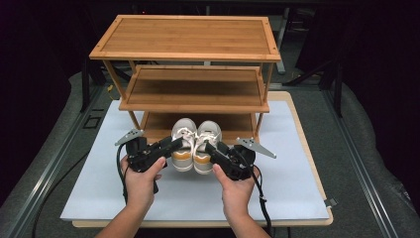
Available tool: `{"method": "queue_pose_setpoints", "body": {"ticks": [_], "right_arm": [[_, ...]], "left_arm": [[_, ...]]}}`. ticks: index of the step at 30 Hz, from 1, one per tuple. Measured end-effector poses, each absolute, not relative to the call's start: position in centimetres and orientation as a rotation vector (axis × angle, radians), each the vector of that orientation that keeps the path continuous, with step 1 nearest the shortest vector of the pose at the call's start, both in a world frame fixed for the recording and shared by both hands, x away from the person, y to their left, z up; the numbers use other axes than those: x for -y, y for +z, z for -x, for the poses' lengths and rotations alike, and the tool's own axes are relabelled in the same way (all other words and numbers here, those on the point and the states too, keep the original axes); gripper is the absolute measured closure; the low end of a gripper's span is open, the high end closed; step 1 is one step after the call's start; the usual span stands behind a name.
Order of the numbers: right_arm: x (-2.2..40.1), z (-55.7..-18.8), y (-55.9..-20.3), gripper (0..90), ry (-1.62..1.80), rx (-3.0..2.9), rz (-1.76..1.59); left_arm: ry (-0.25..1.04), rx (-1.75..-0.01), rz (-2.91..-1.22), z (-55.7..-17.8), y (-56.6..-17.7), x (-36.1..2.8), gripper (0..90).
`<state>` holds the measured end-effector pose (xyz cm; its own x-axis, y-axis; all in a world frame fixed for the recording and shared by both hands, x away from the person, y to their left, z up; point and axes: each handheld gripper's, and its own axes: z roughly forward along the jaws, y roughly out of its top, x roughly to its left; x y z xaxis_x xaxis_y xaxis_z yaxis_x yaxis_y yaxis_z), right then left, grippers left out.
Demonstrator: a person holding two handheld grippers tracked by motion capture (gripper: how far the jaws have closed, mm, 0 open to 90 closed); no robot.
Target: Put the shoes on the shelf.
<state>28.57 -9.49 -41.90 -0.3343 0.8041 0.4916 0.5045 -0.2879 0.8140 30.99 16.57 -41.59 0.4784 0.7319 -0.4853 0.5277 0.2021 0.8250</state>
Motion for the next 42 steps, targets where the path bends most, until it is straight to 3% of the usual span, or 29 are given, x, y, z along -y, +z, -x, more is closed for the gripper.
{"method": "queue_pose_setpoints", "body": {"ticks": [20,42], "right_arm": [[9.6,-30.0,-37.3,52.8,1.667,-1.709,-1.593],[9.4,-32.7,-35.2,52.9,1.688,-1.696,-1.593]], "left_arm": [[0.200,-1.160,-1.431,-32.2,-37.7,-16.8,51.0],[0.219,-1.165,-1.420,-35.0,-35.3,-16.7,50.9]]}}
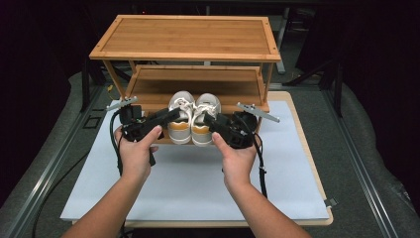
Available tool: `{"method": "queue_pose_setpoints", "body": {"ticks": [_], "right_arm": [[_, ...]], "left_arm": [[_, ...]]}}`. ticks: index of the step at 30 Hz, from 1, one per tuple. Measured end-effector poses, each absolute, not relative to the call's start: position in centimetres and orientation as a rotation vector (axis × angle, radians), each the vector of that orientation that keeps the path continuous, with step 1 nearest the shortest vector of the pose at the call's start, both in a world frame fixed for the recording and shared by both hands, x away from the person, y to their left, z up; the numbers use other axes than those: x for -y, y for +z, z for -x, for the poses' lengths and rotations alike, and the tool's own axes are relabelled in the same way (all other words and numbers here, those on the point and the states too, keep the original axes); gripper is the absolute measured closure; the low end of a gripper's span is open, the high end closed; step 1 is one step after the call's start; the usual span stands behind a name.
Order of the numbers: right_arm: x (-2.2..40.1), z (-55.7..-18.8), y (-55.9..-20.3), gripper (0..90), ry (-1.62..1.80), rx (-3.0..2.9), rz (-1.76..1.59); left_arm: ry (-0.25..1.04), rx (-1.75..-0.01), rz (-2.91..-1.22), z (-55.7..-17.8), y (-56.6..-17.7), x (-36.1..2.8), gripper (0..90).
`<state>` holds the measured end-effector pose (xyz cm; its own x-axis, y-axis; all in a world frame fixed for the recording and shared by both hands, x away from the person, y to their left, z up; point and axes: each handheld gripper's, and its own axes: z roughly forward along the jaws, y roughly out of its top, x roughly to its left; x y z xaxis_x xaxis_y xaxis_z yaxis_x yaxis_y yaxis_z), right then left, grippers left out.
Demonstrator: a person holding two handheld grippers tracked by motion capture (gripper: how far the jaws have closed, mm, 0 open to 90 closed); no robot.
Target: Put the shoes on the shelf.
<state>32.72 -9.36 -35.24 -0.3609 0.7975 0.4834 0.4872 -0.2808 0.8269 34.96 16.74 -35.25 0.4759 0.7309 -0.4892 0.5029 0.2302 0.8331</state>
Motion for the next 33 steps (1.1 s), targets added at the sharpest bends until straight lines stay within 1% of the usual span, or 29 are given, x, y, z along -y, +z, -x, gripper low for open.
{"method": "queue_pose_setpoints", "body": {"ticks": [15,33], "right_arm": [[9.8,-36.0,-34.7,53.0,1.661,-1.688,-1.592],[10.3,-41.3,-36.2,53.0,1.650,-1.685,-1.634]], "left_arm": [[0.216,-1.171,-1.416,-38.5,-34.9,-16.1,50.9],[0.170,-1.207,-1.439,-44.4,-36.4,-15.7,50.8]]}}
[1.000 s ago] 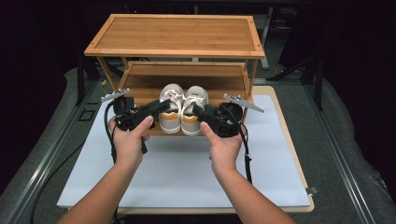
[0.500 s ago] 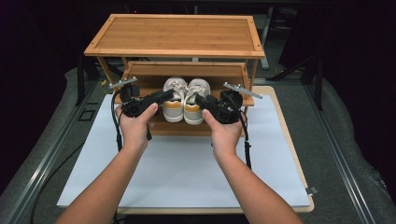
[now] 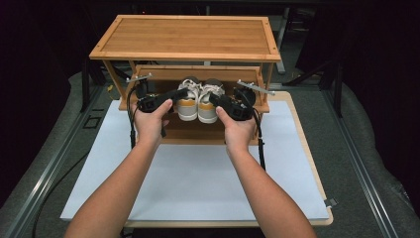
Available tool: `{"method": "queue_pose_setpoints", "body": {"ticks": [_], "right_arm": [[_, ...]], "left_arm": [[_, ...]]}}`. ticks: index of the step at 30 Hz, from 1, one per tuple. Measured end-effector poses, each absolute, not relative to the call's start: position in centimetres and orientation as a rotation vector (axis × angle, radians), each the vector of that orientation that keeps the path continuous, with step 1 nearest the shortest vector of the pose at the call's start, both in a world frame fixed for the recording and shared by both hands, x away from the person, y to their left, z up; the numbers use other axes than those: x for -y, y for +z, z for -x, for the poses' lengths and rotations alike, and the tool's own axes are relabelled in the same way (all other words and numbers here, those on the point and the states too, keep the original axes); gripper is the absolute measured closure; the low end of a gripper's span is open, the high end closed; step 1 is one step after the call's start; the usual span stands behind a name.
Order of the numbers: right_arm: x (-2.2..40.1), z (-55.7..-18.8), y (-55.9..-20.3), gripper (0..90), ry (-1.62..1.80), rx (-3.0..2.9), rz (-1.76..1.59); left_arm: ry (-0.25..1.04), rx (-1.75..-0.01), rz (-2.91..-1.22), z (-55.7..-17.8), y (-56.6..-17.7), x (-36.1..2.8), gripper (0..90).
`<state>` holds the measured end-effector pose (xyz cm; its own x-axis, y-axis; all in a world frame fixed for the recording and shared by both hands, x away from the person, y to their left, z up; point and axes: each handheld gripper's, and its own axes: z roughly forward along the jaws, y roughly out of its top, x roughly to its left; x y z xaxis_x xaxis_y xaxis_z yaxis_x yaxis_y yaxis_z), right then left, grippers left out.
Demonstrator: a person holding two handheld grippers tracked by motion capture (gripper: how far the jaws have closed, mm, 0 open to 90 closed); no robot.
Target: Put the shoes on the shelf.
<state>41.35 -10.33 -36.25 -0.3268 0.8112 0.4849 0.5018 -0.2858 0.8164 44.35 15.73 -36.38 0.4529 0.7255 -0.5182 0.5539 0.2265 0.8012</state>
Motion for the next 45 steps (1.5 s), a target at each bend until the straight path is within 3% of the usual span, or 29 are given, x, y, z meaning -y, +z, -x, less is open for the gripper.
{"method": "queue_pose_setpoints", "body": {"ticks": [14,27,34,38,40,43,45], "right_arm": [[10.1,-43.5,-36.5,51.4,1.655,-1.723,-1.671],[10.9,-43.0,-35.7,49.2,1.689,-1.707,-1.582],[11.5,-41.7,-35.0,49.5,1.650,-1.716,-1.499],[11.8,-40.6,-34.8,52.7,1.635,-1.743,-1.469],[12.1,-40.2,-35.0,64.7,1.657,-1.744,-1.467],[12.4,-39.7,-35.3,72.1,1.656,-1.726,-1.468],[12.6,-39.6,-35.4,75.3,1.642,-1.724,-1.468]], "left_arm": [[0.133,-1.255,-1.405,-45.7,-36.8,-16.5,48.9],[0.159,-1.207,-1.396,-45.2,-35.7,-16.7,43.2],[0.195,-1.179,-1.432,-43.7,-34.8,-17.5,52.6],[0.247,-1.175,-1.435,-42.6,-34.6,-17.7,55.1],[0.265,-1.157,-1.445,-42.2,-34.5,-17.9,56.6],[0.258,-1.145,-1.452,-42.0,-34.6,-18.2,56.9],[0.254,-1.133,-1.446,-41.9,-34.8,-18.4,64.4]]}}
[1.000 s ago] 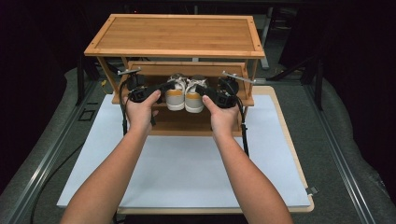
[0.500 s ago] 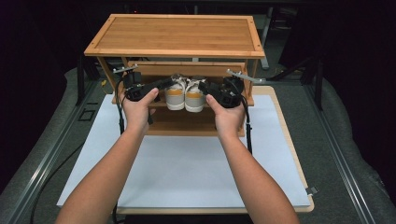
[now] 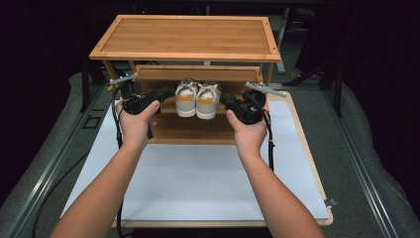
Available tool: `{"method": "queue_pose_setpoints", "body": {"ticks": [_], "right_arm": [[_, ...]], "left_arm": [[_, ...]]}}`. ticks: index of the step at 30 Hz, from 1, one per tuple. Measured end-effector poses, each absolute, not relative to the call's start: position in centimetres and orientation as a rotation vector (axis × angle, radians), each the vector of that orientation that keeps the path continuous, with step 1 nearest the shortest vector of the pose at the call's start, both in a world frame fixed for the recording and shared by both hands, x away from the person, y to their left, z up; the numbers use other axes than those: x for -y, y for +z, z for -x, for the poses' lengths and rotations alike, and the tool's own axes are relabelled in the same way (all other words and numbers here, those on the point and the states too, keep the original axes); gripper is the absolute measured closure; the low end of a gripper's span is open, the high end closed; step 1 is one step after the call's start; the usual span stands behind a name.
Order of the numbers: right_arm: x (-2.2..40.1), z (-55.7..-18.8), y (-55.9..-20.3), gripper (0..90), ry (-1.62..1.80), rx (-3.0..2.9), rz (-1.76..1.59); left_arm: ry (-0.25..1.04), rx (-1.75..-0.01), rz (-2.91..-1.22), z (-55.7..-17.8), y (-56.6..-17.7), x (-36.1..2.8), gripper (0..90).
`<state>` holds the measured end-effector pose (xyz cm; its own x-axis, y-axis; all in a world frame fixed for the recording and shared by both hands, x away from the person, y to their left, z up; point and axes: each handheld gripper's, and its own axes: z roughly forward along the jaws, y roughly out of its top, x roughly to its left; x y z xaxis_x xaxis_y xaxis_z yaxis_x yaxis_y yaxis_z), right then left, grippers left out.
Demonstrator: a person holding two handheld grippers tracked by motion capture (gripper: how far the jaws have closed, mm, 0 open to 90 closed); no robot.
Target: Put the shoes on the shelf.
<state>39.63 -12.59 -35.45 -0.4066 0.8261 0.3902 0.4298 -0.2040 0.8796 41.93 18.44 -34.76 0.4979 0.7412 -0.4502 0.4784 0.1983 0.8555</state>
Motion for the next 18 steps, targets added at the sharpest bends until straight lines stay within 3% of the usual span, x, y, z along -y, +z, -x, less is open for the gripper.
{"method": "queue_pose_setpoints", "body": {"ticks": [9,18], "right_arm": [[12.6,-40.0,-36.6,89.4,1.595,-1.788,-1.484],[11.9,-41.0,-38.0,90.0,1.614,-1.838,-1.573]], "left_arm": [[0.259,-1.143,-1.507,-42.1,-36.3,-18.5,87.2],[0.260,-1.174,-1.517,-42.7,-37.8,-17.6,90.0]]}}
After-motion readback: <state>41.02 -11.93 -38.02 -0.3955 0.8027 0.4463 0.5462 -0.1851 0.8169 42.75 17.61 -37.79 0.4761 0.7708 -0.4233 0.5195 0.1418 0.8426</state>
